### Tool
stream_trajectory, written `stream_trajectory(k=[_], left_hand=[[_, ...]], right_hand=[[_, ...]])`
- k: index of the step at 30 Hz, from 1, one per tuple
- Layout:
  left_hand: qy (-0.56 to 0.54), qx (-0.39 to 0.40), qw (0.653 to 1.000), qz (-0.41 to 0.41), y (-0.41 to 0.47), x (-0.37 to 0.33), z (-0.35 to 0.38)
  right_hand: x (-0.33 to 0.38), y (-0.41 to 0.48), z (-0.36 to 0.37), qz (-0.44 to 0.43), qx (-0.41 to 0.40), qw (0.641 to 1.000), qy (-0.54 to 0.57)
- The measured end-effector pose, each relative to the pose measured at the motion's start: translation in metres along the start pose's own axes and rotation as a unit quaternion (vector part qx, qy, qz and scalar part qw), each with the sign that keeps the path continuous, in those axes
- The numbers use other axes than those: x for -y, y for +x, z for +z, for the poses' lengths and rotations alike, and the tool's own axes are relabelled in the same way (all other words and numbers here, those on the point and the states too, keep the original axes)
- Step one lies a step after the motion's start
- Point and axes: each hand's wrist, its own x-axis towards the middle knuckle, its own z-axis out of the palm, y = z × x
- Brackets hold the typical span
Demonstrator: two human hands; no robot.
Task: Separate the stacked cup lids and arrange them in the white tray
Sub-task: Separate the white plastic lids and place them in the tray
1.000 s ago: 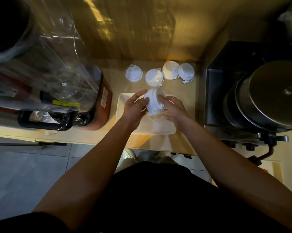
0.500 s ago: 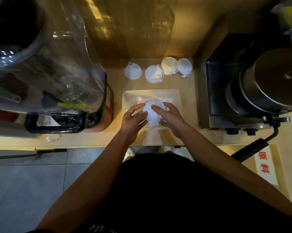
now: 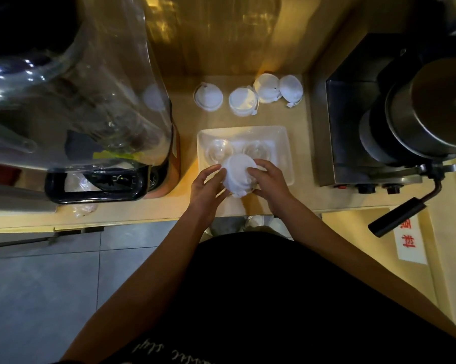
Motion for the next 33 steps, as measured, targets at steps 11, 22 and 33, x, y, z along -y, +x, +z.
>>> stream_trajectory(k=[11, 22, 33], left_hand=[[0.018, -0.041, 0.999, 0.03, 0.004, -0.002, 0.011], [0.167, -0.105, 0.976, 0.092, 0.014, 0.013, 0.009], [0.374, -0.126, 0.907, 0.147, 0.008, 0.003, 0.009]], right_hand=[[0.002, 0.017, -0.005, -0.004, 0.018, 1.0, 0.004], [-0.004, 0.031, -0.01, -0.001, 0.039, 0.999, -0.021], [-0.004, 0.039, -0.006, 0.013, 0.067, 0.994, -0.087]])
